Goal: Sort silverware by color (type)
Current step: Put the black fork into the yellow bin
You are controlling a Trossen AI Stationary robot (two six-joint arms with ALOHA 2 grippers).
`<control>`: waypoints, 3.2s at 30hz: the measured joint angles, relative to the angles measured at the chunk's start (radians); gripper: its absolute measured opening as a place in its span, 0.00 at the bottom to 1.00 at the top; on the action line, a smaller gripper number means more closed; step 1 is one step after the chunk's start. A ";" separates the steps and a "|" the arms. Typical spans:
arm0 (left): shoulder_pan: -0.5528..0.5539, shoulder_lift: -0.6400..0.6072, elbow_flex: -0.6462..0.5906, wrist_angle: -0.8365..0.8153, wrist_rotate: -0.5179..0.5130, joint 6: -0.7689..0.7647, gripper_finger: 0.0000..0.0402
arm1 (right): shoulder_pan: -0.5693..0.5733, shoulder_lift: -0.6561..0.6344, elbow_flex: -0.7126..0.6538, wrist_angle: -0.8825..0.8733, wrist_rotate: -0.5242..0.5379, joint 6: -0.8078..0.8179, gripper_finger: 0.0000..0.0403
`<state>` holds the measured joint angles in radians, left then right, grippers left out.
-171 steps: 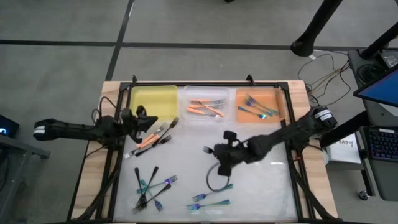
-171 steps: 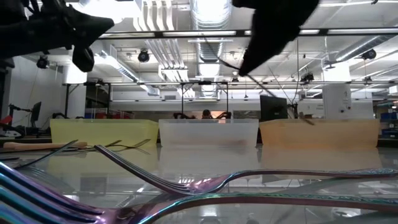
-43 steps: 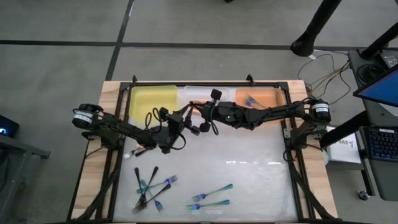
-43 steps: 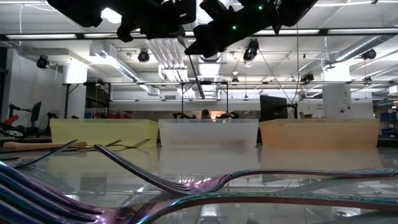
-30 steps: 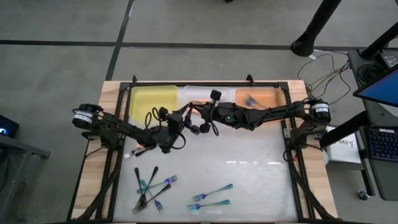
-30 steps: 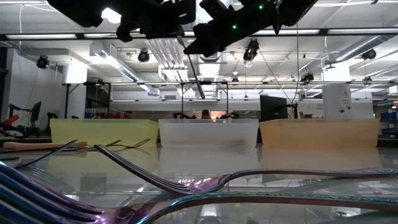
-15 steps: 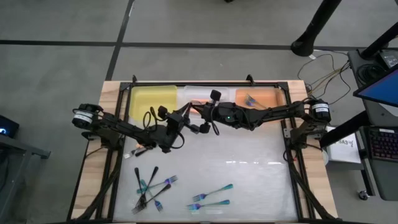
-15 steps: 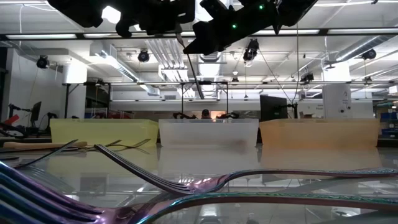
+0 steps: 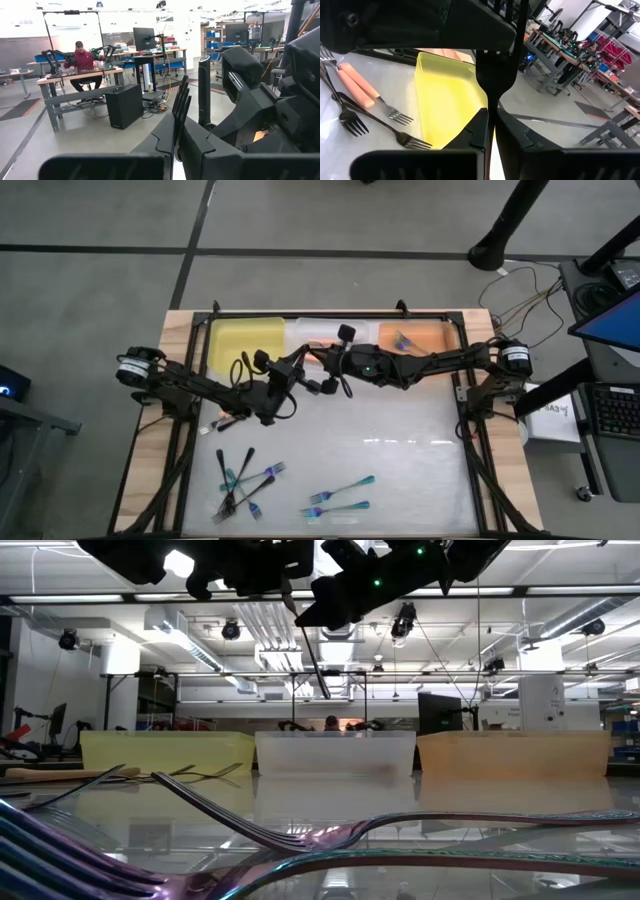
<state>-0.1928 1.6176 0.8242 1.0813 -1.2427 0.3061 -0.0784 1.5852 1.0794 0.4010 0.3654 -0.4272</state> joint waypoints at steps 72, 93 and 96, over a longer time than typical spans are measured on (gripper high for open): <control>0.517 -0.115 -0.002 -0.443 0.119 0.372 0.00 | -0.180 0.001 0.000 -0.225 0.122 0.165 0.29; 0.628 -0.274 0.128 -0.937 0.628 -0.006 0.00 | -0.191 0.002 0.000 -0.247 0.122 0.194 0.29; 0.656 -0.313 0.199 -1.066 0.654 0.015 0.00 | -0.193 0.002 0.000 -0.247 0.122 0.194 0.29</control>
<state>0.4634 1.3042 1.0235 0.0156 -0.5887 0.3212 -0.2714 1.5871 1.0794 0.1535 0.4873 -0.2333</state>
